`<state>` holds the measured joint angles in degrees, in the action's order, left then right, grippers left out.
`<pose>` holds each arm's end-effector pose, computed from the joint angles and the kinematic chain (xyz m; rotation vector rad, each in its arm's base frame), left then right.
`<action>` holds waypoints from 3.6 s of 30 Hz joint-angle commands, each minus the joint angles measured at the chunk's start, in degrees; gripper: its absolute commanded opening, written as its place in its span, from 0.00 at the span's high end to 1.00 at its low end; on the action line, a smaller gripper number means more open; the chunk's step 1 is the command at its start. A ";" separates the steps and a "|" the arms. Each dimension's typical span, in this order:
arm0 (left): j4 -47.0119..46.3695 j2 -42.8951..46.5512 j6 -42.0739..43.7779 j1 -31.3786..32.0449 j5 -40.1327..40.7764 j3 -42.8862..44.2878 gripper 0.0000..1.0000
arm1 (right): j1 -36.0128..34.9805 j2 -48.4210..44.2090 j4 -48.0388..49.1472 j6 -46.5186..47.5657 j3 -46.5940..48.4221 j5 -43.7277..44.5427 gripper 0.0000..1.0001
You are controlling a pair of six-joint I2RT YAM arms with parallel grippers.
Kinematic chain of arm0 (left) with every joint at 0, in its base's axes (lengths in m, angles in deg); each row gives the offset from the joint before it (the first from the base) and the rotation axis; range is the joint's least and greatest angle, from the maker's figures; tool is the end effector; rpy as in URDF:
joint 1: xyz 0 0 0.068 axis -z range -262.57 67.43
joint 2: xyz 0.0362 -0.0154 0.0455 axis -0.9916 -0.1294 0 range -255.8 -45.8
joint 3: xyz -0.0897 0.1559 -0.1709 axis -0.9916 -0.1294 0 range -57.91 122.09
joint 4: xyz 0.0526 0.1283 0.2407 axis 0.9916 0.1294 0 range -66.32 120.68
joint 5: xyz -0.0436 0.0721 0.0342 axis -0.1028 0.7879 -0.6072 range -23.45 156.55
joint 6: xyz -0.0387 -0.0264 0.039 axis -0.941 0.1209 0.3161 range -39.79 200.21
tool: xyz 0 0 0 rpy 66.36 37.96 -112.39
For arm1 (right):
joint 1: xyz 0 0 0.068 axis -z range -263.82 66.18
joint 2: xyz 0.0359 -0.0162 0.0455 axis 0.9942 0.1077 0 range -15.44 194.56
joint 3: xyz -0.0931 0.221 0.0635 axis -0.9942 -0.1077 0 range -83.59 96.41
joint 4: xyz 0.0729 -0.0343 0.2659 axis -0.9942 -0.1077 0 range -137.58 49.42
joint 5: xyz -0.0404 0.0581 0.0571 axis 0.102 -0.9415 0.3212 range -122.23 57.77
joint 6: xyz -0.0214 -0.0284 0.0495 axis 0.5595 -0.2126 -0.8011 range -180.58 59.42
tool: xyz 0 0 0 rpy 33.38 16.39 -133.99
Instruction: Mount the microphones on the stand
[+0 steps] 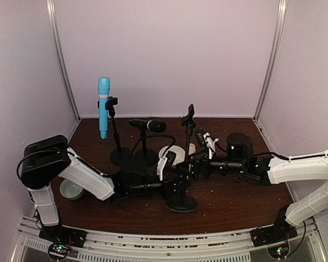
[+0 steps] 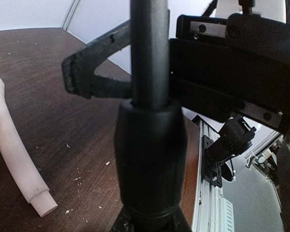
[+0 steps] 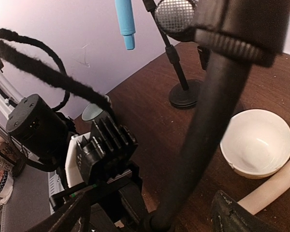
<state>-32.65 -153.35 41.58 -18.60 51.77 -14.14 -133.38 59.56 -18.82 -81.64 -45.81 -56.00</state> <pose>0.1557 -0.3453 0.1166 0.6428 1.8500 -1.4908 0.1904 0.2518 0.2020 -0.7948 1.8413 1.2111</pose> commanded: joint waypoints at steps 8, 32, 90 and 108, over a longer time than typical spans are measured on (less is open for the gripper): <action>-8.85 -3.42 -0.40 -0.41 3.06 0.96 1.00 | -0.65 -2.78 5.76 -11.26 -3.80 -9.26 0.21; -16.16 -9.95 -0.68 -0.77 1.72 -0.82 1.00 | -2.12 1.59 0.67 -1.63 -1.19 0.69 0.20; -10.40 -7.90 1.28 -0.99 -3.19 1.08 1.00 | 0.08 1.53 9.06 -0.74 -5.77 -7.07 0.79; -6.02 -3.79 5.66 0.06 1.71 -0.67 1.00 | -9.63 -12.00 -10.77 -3.24 -3.83 16.66 0.72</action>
<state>-36.46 -158.74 45.27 -18.82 53.71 -14.86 -145.11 54.71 -32.42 -89.00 -46.25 -33.51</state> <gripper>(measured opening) 0.156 0.181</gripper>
